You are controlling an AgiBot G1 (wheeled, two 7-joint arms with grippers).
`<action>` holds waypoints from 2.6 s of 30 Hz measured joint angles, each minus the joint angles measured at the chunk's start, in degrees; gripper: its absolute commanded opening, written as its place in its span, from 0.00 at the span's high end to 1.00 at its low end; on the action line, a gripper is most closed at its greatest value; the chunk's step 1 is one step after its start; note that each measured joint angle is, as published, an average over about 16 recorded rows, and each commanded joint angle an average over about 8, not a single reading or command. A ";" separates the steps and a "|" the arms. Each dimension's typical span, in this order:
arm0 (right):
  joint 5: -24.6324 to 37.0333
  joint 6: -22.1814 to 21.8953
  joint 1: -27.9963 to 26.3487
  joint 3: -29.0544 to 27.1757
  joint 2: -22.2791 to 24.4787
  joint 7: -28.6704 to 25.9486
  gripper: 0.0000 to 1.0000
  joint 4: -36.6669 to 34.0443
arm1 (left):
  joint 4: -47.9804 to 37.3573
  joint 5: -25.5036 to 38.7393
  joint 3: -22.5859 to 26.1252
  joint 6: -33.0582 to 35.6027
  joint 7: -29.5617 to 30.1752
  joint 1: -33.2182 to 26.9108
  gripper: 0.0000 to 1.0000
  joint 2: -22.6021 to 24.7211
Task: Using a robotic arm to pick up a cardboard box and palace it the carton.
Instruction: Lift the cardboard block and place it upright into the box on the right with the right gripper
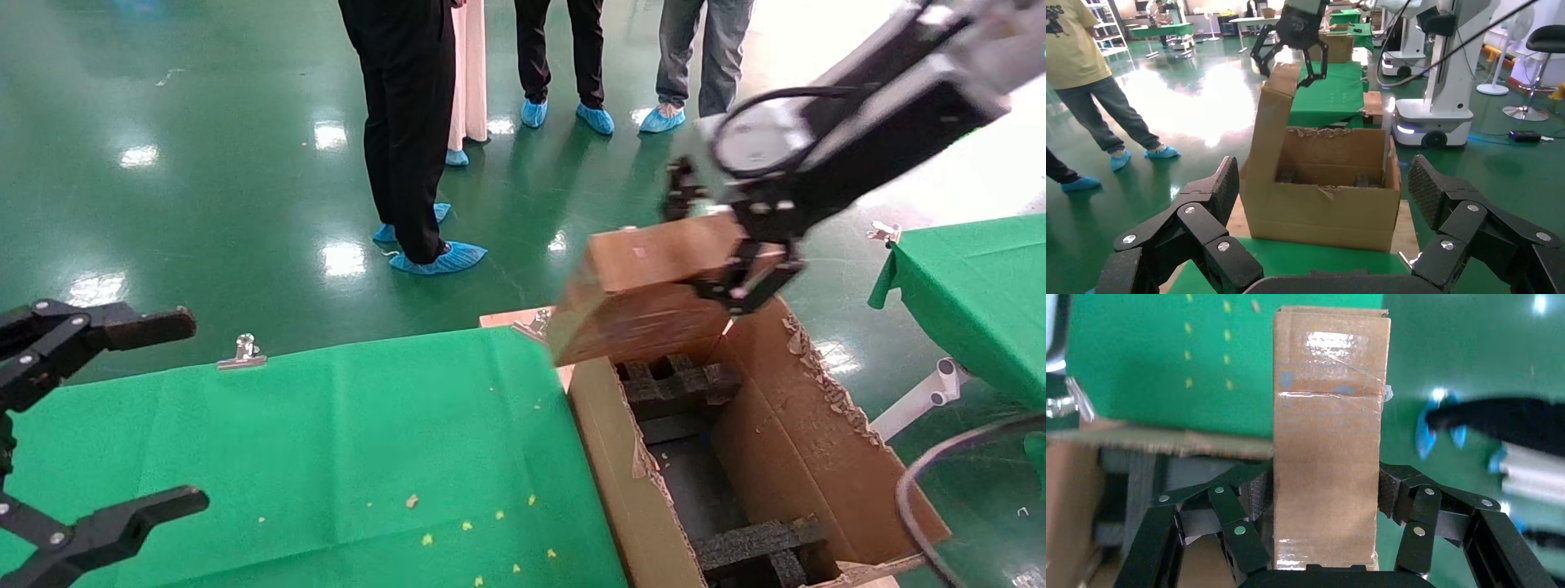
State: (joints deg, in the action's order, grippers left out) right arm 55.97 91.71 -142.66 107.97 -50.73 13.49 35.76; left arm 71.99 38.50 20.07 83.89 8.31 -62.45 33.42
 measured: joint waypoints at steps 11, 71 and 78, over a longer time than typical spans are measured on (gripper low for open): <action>-1.56 0.00 -7.34 13.52 8.10 -0.44 1.00 2.72 | 0.00 0.00 0.01 0.00 0.00 0.00 0.00 0.00; -12.78 -12.12 -0.64 28.68 19.30 -46.46 1.00 -0.59 | -0.03 -0.04 0.01 -0.03 -0.02 0.01 0.00 -0.02; -12.25 -14.22 1.00 29.47 18.16 -50.48 1.00 -1.09 | -0.03 -0.04 0.01 -0.03 -0.02 0.01 0.00 -0.02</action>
State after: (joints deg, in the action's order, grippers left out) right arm 43.73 77.49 -141.66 137.43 -32.57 -36.99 34.67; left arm 71.95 38.46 20.08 83.86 8.28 -62.44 33.40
